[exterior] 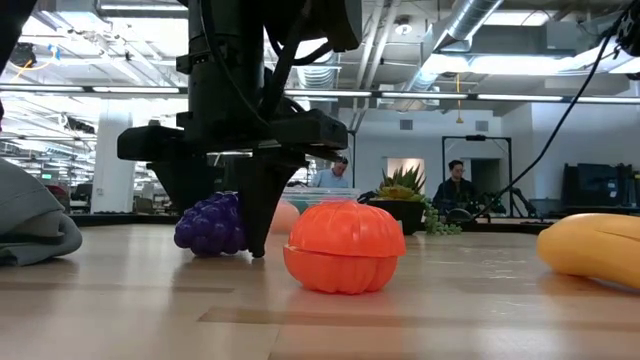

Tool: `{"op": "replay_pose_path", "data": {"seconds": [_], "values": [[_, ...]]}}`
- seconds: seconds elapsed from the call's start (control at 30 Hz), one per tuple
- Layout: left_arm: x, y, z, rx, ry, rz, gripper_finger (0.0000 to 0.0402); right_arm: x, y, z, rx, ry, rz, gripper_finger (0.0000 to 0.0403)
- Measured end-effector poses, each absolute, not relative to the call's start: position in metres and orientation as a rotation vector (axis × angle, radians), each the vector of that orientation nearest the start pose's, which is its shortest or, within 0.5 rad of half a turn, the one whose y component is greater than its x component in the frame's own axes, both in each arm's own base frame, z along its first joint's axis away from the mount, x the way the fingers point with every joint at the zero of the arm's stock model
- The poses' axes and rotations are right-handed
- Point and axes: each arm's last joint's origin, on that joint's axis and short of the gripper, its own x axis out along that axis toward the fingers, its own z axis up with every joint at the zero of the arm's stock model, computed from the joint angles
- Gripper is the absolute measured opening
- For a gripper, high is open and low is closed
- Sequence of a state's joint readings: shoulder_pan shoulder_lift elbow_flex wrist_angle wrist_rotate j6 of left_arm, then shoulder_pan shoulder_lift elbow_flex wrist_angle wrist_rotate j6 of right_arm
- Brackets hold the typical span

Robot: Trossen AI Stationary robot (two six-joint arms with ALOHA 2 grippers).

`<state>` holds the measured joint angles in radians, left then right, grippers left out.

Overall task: Pick and placing Produce into tupperware
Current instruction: Put the violet grapes into the transparent container

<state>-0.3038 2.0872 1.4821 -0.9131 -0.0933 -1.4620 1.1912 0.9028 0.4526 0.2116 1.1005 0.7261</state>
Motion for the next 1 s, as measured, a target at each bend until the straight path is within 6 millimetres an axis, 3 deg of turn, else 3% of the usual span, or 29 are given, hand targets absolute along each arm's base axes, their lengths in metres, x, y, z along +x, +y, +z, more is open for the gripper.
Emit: {"op": "replay_pose_path", "data": {"seconds": [0.43,1.0], "values": [[0.387,-0.107,0.180,-0.776,1.218,0.902,0.0226,0.091,0.159,0.239,0.510,0.126,0.049,0.0363],[0.412,-0.088,0.244,-0.644,0.997,0.876,0.0226,0.091,0.159,0.239,0.516,0.126,0.049,0.0363]]}}
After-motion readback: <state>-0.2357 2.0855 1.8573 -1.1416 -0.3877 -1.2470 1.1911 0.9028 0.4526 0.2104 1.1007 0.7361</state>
